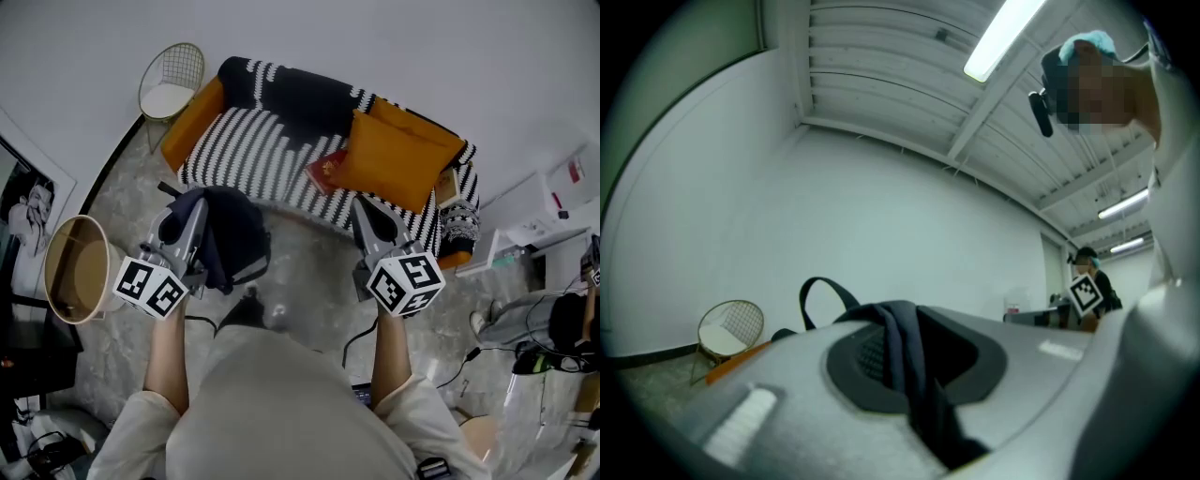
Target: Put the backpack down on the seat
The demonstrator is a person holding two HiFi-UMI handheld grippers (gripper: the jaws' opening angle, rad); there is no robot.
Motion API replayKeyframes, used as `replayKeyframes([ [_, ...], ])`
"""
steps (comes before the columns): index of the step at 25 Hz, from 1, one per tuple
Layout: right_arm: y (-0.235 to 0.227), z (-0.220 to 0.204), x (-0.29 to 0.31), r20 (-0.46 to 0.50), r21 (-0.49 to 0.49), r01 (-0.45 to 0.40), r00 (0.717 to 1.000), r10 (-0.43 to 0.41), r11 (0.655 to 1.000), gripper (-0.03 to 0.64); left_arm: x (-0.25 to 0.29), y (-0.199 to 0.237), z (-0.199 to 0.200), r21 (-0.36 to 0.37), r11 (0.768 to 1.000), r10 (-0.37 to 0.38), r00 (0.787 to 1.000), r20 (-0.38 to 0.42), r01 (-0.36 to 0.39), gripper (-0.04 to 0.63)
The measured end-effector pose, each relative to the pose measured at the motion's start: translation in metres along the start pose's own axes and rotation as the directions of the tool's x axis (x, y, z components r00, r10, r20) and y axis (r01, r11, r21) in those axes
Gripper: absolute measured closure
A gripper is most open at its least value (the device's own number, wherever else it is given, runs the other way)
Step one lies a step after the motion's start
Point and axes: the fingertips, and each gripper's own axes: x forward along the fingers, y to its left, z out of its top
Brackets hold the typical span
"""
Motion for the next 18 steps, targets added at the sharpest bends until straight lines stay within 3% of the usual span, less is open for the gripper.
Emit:
replayKeyframes([
  [8, -0.035, 0.000, 0.049, 0.006, 0.057, -0.059, 0.998, 0.059, 0.997, 0.612, 0.054, 0.035, -0.015, 0.022, 1.000, 0.003, 1.000, -0.024, -0.002, 0.561],
  [18, -0.071, 0.024, 0.173, 0.001, 0.017, -0.098, 0.995, 0.098, 0.995, 0.614, 0.142, 0.126, -0.007, 0.028, 1.000, -0.001, 1.000, -0.021, 0.002, 0.561],
])
